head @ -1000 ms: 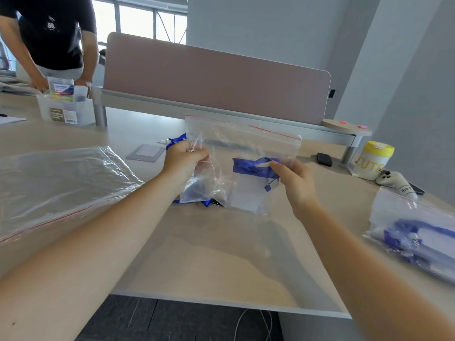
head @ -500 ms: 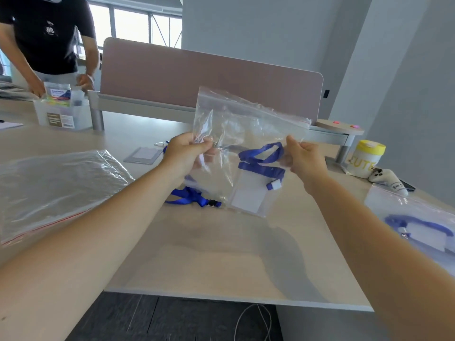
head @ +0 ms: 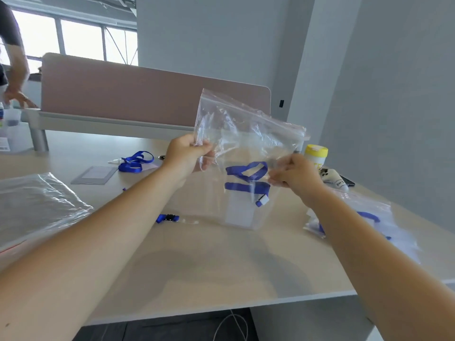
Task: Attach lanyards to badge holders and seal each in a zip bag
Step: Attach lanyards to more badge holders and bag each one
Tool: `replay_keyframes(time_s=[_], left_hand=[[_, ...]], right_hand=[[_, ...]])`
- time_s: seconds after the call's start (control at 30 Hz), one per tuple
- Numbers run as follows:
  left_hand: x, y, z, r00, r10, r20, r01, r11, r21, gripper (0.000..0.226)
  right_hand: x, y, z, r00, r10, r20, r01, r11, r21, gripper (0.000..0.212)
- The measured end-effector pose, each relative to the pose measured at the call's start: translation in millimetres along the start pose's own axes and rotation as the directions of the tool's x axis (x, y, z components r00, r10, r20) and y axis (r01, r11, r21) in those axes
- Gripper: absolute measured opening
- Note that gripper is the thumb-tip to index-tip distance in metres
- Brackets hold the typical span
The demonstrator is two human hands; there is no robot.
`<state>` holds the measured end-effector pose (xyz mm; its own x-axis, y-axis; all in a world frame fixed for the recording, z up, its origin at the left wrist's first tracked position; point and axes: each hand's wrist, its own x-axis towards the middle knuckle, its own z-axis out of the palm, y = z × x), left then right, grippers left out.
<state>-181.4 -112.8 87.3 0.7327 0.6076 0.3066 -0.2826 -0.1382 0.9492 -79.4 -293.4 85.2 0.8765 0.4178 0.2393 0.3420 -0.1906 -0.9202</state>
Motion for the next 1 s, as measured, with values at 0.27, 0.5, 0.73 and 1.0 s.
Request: replay_keyframes(time_s=[0.27,0.5,0.73,1.0], left_hand=[[4,7,29,0.999,0.032,-0.009,-0.032,0.997,-0.068,0.020],[5,35,73,0.979,0.197,0.049,-0.189,0.974,-0.125,0.017],[1,47,127,0.960,0.262,0.096,-0.243,0.955,-0.171,0.047],[-3,35,191,0.929,0.279,0.243,-0.231,0.950,-0.208,0.026]], right_hand=[[-5,-5,-38,0.982,-0.086,-0.166,0.115,0.978,0.173,0.017],[-15,-25,-81,0.917,-0.202,-0.343,0.281,0.939,0.197,0.018],[-31,-26,-128,0.823,-0.261,-0.504,0.348,0.933,0.085,0.055],[-42,6,-180,0.781,-0.257,-0.569,0.250,0.964,-0.093,0.039]])
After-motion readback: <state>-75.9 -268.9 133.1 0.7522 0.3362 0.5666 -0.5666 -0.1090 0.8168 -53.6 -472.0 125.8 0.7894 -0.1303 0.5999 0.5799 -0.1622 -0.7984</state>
